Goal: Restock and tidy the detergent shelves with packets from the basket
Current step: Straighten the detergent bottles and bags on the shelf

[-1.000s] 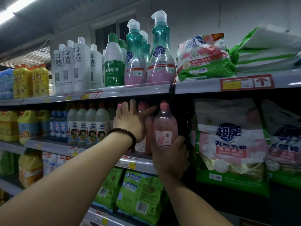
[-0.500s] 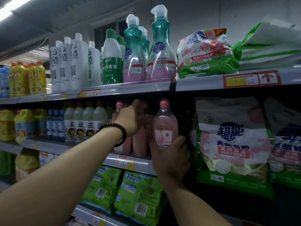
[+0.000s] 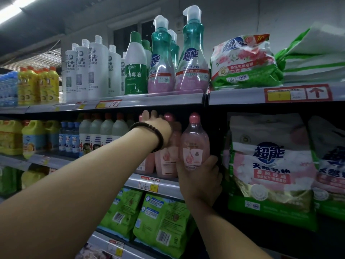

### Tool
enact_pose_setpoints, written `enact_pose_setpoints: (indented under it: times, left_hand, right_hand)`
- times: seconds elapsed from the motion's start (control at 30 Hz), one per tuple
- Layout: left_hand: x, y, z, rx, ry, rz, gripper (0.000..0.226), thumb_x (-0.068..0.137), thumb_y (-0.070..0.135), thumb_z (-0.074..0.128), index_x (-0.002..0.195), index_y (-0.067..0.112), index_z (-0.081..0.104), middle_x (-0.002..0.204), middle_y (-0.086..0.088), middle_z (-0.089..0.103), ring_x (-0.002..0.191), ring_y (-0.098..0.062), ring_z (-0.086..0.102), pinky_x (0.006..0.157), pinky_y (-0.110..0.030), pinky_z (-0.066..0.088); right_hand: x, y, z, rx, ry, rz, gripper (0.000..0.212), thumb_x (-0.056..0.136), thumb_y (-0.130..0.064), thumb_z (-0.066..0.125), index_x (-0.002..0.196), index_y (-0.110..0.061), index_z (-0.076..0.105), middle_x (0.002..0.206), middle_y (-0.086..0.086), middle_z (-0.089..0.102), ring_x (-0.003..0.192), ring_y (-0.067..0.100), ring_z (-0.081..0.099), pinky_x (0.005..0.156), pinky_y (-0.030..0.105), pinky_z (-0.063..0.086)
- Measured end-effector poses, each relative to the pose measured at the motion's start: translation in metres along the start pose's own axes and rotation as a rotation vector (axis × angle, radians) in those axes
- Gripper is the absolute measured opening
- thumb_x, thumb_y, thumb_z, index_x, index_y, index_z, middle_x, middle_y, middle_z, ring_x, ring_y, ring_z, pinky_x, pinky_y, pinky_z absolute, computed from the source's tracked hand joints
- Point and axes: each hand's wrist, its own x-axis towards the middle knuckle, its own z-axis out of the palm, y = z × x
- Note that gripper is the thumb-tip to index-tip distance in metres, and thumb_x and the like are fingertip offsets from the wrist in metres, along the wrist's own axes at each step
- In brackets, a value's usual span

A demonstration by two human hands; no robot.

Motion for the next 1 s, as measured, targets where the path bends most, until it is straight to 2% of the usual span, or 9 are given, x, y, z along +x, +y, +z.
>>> enact_pose_setpoints:
  times: [0.13, 0.23, 0.33, 0.5, 0.6, 0.7, 0.83, 0.9, 1.0]
  left_hand:
    - [-0.007, 0.001, 0.0, -0.042, -0.003, 0.03, 0.07, 0.096, 0.02, 0.054, 0.154, 0.049, 0.028, 0.14, -0.016, 0.051, 0.13, -0.042, 0.048, 0.116, -0.055, 0.029]
    - [-0.006, -0.004, 0.009, -0.107, -0.011, 0.043, 0.075, 0.094, 0.013, 0.053, 0.152, 0.052, 0.025, 0.142, -0.018, 0.047, 0.133, -0.047, 0.045, 0.115, -0.061, 0.031]
    - [-0.006, -0.011, 0.017, -0.13, 0.053, 0.073, 0.084, 0.09, 0.0, 0.048, 0.145, 0.057, 0.021, 0.131, -0.016, 0.052, 0.124, -0.046, 0.051, 0.11, -0.062, 0.034]
    - [-0.015, -0.013, 0.029, -0.17, 0.206, 0.096, 0.085, 0.087, -0.008, 0.046, 0.147, 0.049, 0.024, 0.118, -0.007, 0.057, 0.112, -0.038, 0.059, 0.108, -0.06, 0.03]
    - [-0.022, -0.021, 0.043, -0.309, 0.334, 0.032, 0.082, 0.086, -0.001, 0.059, 0.144, 0.032, 0.012, 0.118, -0.009, 0.051, 0.104, -0.037, 0.059, 0.099, -0.054, 0.037]
    - [-0.028, -0.038, 0.062, -0.21, 0.394, -0.06, 0.091, 0.074, 0.011, 0.076, 0.14, 0.026, 0.015, 0.124, -0.012, 0.039, 0.104, -0.035, 0.049, 0.085, -0.043, 0.036]
    - [-0.03, -0.052, 0.084, -0.149, 0.265, -0.177, 0.097, 0.076, 0.03, 0.076, 0.155, 0.042, 0.02, 0.133, -0.013, 0.033, 0.116, -0.039, 0.043, 0.094, -0.045, 0.041]
    - [-0.029, -0.051, 0.087, -0.18, 0.221, -0.197, 0.098, 0.076, 0.036, 0.074, 0.156, 0.053, 0.019, 0.138, -0.011, 0.031, 0.122, -0.04, 0.04, 0.096, -0.046, 0.041]
    - [-0.028, -0.047, 0.088, -0.2, 0.238, -0.208, 0.09, 0.077, 0.043, 0.068, 0.153, 0.057, 0.023, 0.14, -0.011, 0.033, 0.124, -0.041, 0.04, 0.097, -0.048, 0.042]
  right_hand:
    - [-0.001, -0.001, -0.001, -0.011, 0.008, -0.004, 0.092, 0.067, -0.089, 0.06, 0.12, -0.018, 0.038, 0.116, 0.013, 0.064, 0.106, 0.039, 0.062, 0.083, 0.05, 0.056]
    - [-0.001, -0.001, -0.002, -0.011, 0.008, -0.009, 0.093, 0.067, -0.091, 0.058, 0.121, -0.018, 0.039, 0.116, 0.012, 0.065, 0.106, 0.038, 0.062, 0.083, 0.05, 0.056]
    - [-0.001, -0.002, -0.003, 0.004, 0.0, -0.007, 0.091, 0.067, -0.089, 0.059, 0.12, -0.018, 0.039, 0.117, 0.012, 0.065, 0.107, 0.038, 0.062, 0.084, 0.05, 0.055]
    - [-0.003, -0.001, -0.003, -0.002, 0.009, -0.026, 0.086, 0.069, -0.086, 0.059, 0.117, -0.018, 0.038, 0.115, 0.013, 0.066, 0.104, 0.039, 0.062, 0.081, 0.049, 0.055]
    - [-0.003, 0.0, -0.003, -0.018, 0.006, -0.026, 0.086, 0.069, -0.083, 0.063, 0.119, -0.018, 0.038, 0.116, 0.013, 0.065, 0.103, 0.038, 0.062, 0.081, 0.049, 0.056]
    - [-0.002, -0.001, -0.003, -0.012, 0.001, -0.023, 0.084, 0.07, -0.079, 0.067, 0.12, -0.018, 0.037, 0.115, 0.012, 0.065, 0.103, 0.038, 0.062, 0.081, 0.048, 0.055]
    - [-0.003, -0.003, -0.005, -0.008, -0.001, -0.01, 0.083, 0.071, -0.079, 0.065, 0.119, -0.018, 0.037, 0.115, 0.013, 0.064, 0.104, 0.039, 0.061, 0.082, 0.05, 0.055]
    - [-0.004, -0.003, -0.005, -0.016, -0.005, -0.007, 0.084, 0.071, -0.08, 0.063, 0.121, -0.017, 0.037, 0.116, 0.013, 0.064, 0.105, 0.039, 0.061, 0.083, 0.05, 0.055]
    - [-0.003, -0.003, -0.005, -0.019, -0.007, -0.013, 0.086, 0.072, -0.081, 0.062, 0.122, -0.017, 0.038, 0.117, 0.013, 0.064, 0.105, 0.039, 0.061, 0.083, 0.049, 0.056]
